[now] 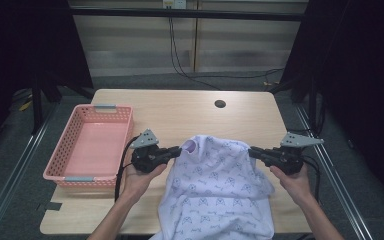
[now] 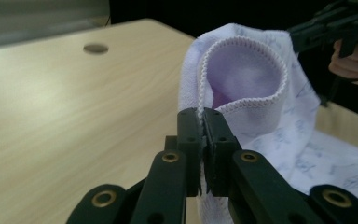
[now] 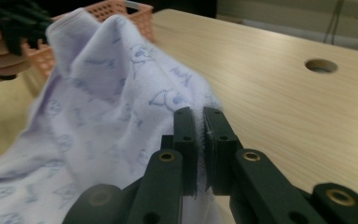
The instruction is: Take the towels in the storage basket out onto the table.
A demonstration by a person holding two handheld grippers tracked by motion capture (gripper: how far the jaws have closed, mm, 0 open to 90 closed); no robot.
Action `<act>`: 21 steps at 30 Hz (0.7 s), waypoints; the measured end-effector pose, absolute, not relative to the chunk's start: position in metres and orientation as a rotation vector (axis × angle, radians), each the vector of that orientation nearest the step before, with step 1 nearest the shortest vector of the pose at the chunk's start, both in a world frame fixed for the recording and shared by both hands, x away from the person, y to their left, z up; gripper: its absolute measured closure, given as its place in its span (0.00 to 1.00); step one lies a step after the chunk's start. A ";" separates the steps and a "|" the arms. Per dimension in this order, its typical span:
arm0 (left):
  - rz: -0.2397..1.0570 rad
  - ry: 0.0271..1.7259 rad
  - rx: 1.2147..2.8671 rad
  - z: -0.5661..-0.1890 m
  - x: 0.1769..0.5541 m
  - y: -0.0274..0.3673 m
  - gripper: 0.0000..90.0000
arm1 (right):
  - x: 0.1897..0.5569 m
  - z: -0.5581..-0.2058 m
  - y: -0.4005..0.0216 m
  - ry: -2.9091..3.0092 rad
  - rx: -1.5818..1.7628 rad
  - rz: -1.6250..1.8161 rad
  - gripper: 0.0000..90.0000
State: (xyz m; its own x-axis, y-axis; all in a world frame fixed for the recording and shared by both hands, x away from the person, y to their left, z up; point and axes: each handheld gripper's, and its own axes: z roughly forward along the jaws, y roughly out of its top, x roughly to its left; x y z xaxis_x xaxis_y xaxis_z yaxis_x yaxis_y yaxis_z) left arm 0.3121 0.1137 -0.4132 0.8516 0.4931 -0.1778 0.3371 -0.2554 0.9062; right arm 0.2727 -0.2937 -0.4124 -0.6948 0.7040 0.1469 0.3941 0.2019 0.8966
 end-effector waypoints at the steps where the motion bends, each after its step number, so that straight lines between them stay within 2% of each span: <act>1: 0.171 0.583 1.884 -0.411 0.305 0.113 0.95 | 0.268 -0.411 -0.292 2.197 1.023 1.489 0.95; 5: 0.110 0.509 1.957 -0.419 0.280 0.113 0.91 | 0.235 -0.428 -0.277 2.368 0.955 1.422 0.94; 9: 0.081 0.549 1.988 -0.436 0.270 0.117 0.83 | 0.207 -0.464 -0.271 2.487 1.000 1.325 0.95; 13: 0.059 0.650 1.969 -0.449 0.290 0.110 0.66 | 0.199 -0.478 -0.269 2.580 1.034 1.275 0.95; 15: 0.001 0.634 1.973 -0.455 0.299 0.099 0.58 | 0.199 -0.481 -0.265 2.605 1.026 1.247 0.95; 17: -0.041 0.604 2.011 -0.461 0.302 0.084 0.55 | 0.203 -0.485 -0.262 2.638 1.025 1.233 0.94; 18: -0.071 0.603 2.023 -0.465 0.302 0.073 0.47 | 0.206 -0.487 -0.261 2.662 1.019 1.220 0.94; 21: -0.093 0.564 2.090 -0.474 0.293 0.053 0.47 | 0.207 -0.487 -0.261 2.666 1.020 1.228 0.93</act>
